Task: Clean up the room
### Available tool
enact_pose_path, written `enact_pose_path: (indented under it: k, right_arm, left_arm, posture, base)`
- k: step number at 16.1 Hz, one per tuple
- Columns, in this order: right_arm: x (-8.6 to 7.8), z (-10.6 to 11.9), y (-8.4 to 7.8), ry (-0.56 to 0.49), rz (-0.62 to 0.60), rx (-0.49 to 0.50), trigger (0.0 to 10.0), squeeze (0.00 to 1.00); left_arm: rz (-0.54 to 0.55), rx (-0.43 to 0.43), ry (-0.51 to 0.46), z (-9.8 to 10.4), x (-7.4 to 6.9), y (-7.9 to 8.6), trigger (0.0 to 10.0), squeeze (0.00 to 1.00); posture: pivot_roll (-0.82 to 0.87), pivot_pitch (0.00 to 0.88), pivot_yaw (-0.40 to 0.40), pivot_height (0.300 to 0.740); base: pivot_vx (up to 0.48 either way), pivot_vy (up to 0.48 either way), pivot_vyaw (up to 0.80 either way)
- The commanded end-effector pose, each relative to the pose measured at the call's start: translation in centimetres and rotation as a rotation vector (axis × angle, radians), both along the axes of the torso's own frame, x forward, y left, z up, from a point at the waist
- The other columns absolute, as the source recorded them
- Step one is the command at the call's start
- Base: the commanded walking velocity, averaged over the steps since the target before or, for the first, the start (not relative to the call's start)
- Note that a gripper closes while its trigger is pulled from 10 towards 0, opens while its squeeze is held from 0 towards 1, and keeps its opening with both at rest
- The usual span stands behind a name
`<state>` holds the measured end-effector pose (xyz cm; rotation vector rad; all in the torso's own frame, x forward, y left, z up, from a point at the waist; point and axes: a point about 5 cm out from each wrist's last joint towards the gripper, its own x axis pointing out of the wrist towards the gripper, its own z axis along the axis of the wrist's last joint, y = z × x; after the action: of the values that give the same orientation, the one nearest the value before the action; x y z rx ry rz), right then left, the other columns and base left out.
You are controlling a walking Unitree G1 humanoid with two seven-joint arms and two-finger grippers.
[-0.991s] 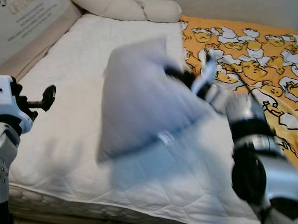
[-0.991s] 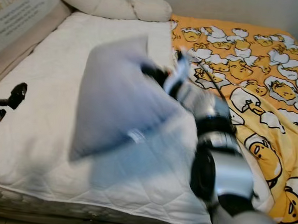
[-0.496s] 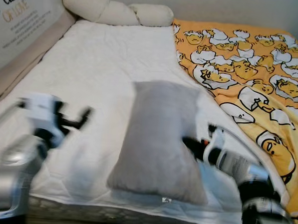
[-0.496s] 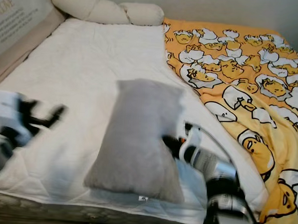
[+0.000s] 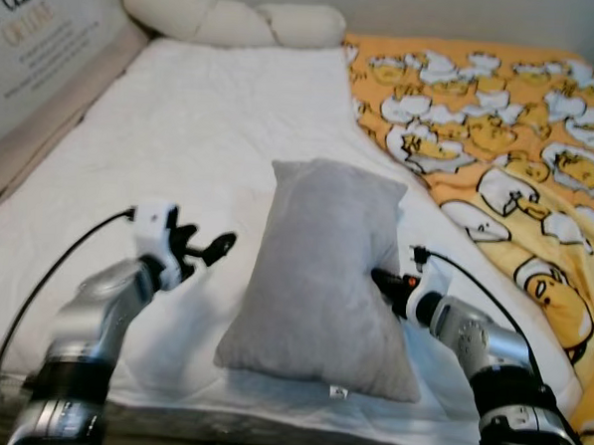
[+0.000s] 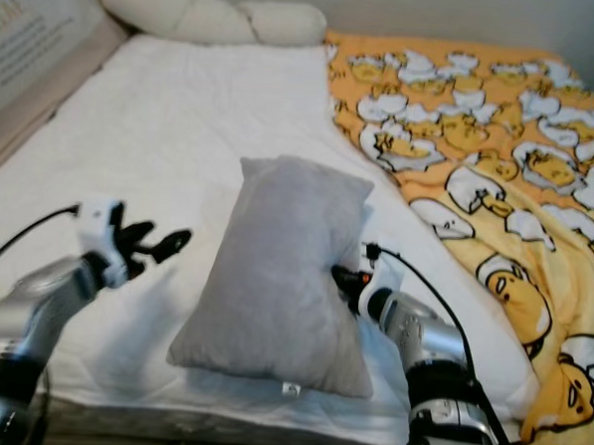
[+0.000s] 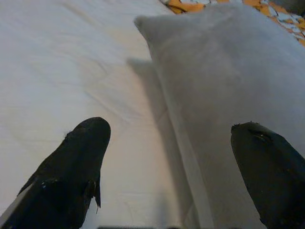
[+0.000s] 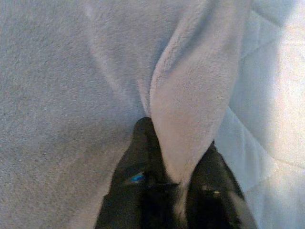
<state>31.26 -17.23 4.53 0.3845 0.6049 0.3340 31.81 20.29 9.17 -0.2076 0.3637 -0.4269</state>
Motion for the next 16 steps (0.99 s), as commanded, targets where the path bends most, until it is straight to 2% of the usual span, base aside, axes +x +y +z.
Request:
enact_pose_path:
  k: [1,2,4,7,11,12,13,14,16]
  right_arm:
    - [0.4,0.5,-0.8,-0.028,-0.05,0.014,10.0,1.0]
    - [0.6,1.0,-1.0,-0.049,-0.063,0.054,10.0,1.0]
    - [0.6,1.4,-1.3,-0.072,-0.057,0.104,10.0,1.0]
    - [0.3,1.7,-1.5,-0.079,-0.021,0.184,10.0,1.0]
    - [-0.1,2.2,-1.9,-0.065,0.002,0.299,10.0,1.0]
    - [-0.3,2.1,-1.9,-0.048,0.014,0.332,10.0,1.0]
    - [-0.5,1.9,-1.9,-0.025,0.016,0.37,10.0,1.0]
    - [-0.6,1.4,-1.8,-0.005,0.012,0.38,10.0,1.0]
    - [-1.0,0.8,-1.2,0.026,0.025,0.393,10.0,1.0]
  left_arm:
    - [-0.017,-0.037,0.025,-0.5,0.5,-0.1,10.0,1.0]
    - [-0.006,-0.089,0.055,-0.9,0.9,-0.1,10.0,1.0]
    - [-0.017,-0.136,0.096,-1.8,1.1,-0.6,10.0,1.0]
    - [-0.113,-0.225,0.163,-3.5,0.6,-3.1,10.0,1.0]
    - [-0.151,-0.344,0.225,-4.5,-0.1,-4.3,10.0,1.0]
    - [-0.154,-0.398,0.219,-4.5,-0.1,-4.5,10.0,1.0]
    - [-0.151,-0.499,0.214,-4.2,0.0,-4.8,10.0,1.0]
    - [-0.156,-0.56,0.212,-4.1,-0.1,-5.0,10.0,1.0]
    - [-0.151,-0.635,0.205,-4.2,-0.3,-5.4,10.0,1.0]
  posture:
    - [-0.08,0.0,0.05,0.74]
    - [-0.09,0.0,0.047,0.74]
    - [-0.09,0.0,0.043,0.74]
    - [-0.1,0.0,0.037,0.74]
    - [-0.1,0.0,0.022,0.74]
    - [-0.1,0.0,0.016,0.74]
    - [-0.1,0.0,0.014,0.74]
    - [-0.09,0.0,0.012,0.74]
    - [-0.09,0.0,0.013,0.74]
  base:
    - [0.0,0.0,0.0]
    - [0.0,0.0,0.0]
    - [0.0,0.0,0.0]
    - [0.0,0.0,0.0]
    - [0.0,0.0,0.0]
    - [0.0,0.0,0.0]
    - [0.0,0.0,0.0]
    - [0.0,0.0,0.0]
    - [0.0,0.0,0.0]
